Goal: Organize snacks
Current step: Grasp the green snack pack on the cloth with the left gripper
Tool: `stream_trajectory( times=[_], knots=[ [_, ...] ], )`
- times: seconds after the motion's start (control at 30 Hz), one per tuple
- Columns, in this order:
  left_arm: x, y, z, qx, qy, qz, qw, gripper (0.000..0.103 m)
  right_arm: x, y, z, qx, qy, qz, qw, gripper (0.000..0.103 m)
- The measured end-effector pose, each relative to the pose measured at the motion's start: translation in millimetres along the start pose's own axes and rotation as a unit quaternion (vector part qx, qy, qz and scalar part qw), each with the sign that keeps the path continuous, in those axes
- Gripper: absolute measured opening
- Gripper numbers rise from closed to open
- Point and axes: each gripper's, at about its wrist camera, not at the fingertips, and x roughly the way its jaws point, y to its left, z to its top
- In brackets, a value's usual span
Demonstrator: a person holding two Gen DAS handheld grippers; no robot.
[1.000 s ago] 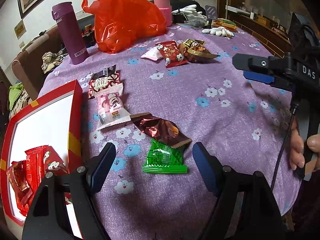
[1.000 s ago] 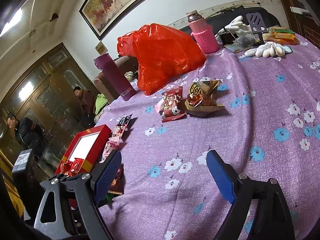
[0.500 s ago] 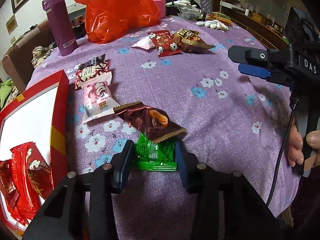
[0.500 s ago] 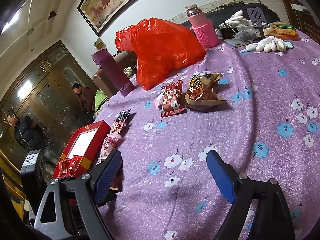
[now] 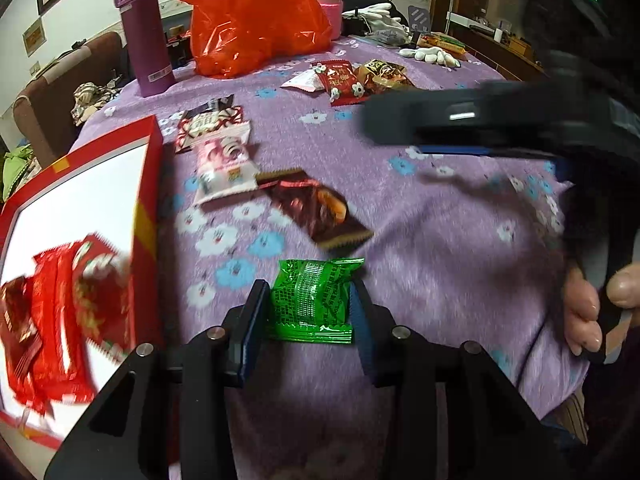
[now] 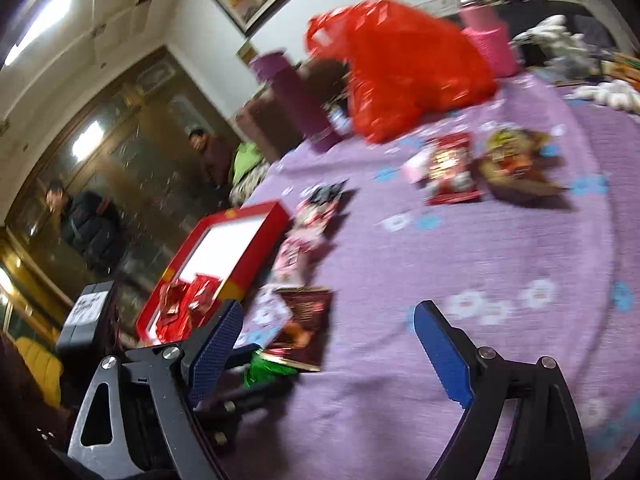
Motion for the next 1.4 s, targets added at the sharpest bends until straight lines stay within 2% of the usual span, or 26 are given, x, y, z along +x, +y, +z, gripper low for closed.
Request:
stream_trajectory(
  times=[0.1, 0.2, 0.43, 0.63, 0.77, 1.0, 1.17, 1.4],
  knots=[
    [-11.1, -0.1, -9.1, 0.005, -0.008, 0.003, 0.9999, 0.037, 25.1, 20.9, 2.2, -0.021, 0.045, -0.011, 0.999, 0.089],
    [-20.3, 5.0, -15.1, -0.007, -0.015, 0.005, 0.9998, 0.037, 47.2, 37.1, 2.7, -0.047, 0.079, -0.042, 0.995, 0.089],
    [-23.7, 11.3, -21.9, -0.013, -0.021, 0.002, 0.9997, 0.037, 73.7, 48.9, -6.2, -0.081, 0.119, -0.095, 0.985, 0.086],
    [-26.4, 12.2, -23.8, -0.014, -0.027, 0.0, 0.9995, 0.037, 80.0, 59.4, -13.3, -0.141, 0.124, -0.14, 0.972, 0.084],
    [-27.2, 11.8, -25.7, -0.012, -0.028, 0.001, 0.9995, 0.037, 83.6, 65.5, -19.0, -0.184, 0.126, -0.171, 0.96, 0.077],
    [-25.9, 9.5, -25.6, -0.008, -0.025, 0.005, 0.9996, 0.037, 78.1, 60.7, -19.7, -0.188, 0.12, -0.173, 0.959, 0.07],
    [-23.8, 7.0, -24.0, -0.005, -0.021, 0.007, 0.9997, 0.037, 69.7, 53.1, -18.3, -0.185, 0.116, -0.183, 0.958, 0.057],
    [-21.6, 5.6, -21.7, -0.005, -0.018, 0.014, 0.9997, 0.037, 56.8, 38.3, -16.5, -0.171, 0.113, -0.192, 0.96, 0.044]
  ],
)
